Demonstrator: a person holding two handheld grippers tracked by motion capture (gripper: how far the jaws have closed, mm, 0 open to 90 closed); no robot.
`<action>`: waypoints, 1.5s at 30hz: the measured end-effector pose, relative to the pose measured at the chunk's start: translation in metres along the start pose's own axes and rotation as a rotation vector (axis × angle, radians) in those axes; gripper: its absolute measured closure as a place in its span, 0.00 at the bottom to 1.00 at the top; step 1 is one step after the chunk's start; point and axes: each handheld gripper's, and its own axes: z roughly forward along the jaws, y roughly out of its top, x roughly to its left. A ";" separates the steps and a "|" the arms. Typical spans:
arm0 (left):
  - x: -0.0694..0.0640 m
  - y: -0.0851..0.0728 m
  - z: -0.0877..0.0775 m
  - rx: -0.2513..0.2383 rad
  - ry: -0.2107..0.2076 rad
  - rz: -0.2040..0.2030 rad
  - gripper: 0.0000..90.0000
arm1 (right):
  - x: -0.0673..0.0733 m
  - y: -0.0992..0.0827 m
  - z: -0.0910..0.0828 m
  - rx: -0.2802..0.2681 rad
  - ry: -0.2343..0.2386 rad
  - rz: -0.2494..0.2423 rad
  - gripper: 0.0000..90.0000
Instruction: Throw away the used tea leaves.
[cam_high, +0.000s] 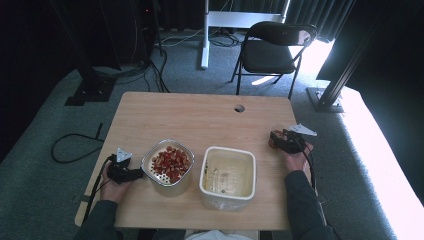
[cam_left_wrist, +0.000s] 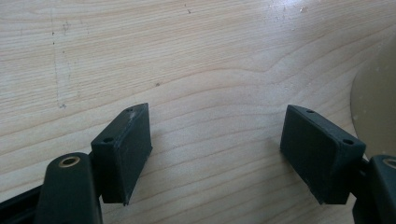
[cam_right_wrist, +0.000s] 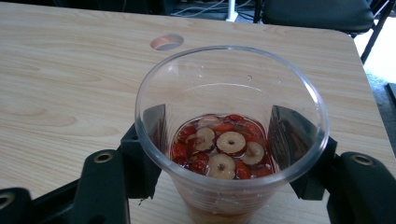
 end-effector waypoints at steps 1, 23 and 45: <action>0.000 0.000 0.000 0.000 0.000 0.000 0.28 | 0.001 0.001 -0.001 -0.005 0.005 0.000 0.43; 0.000 0.000 0.000 0.000 0.000 0.000 0.28 | 0.034 0.047 -0.040 -0.001 0.112 -0.081 0.44; 0.000 0.000 0.000 -0.002 -0.002 0.003 0.28 | 0.114 0.114 -0.087 -0.067 0.331 -0.174 0.44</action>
